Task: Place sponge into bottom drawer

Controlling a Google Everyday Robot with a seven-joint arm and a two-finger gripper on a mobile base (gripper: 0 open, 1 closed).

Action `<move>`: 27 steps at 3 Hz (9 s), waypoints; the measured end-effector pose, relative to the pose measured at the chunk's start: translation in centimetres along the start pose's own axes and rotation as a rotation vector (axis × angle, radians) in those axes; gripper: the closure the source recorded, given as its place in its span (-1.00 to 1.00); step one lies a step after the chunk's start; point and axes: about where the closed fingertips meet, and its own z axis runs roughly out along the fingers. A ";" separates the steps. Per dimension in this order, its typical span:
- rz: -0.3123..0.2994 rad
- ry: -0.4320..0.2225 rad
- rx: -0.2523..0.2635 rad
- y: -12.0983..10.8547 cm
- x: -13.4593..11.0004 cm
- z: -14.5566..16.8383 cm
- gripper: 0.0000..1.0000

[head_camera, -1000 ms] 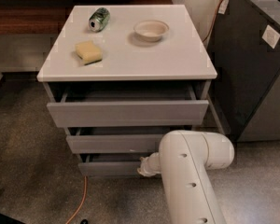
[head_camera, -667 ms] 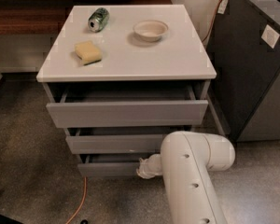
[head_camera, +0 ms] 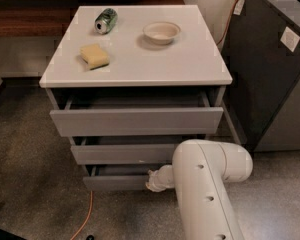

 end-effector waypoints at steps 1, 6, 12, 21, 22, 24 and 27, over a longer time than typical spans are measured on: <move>0.000 0.000 0.000 0.0 0.0 0.0 1.00; 0.000 0.000 -0.001 0.0 0.0 0.0 0.95; 0.021 -0.065 -0.124 5.2 -1.3 1.7 -1.00; 0.038 -0.123 -0.188 7.3 -3.1 0.5 -1.00; 0.049 -0.198 -0.248 11.5 -5.1 -1.0 -1.00; 0.166 -0.316 -0.256 19.5 -7.8 -3.6 -1.00; 0.110 -0.249 -0.285 17.1 -12.7 -10.8 -1.00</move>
Offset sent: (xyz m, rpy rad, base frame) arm -0.1591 0.1046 -0.0574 0.2573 0.2817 0.2344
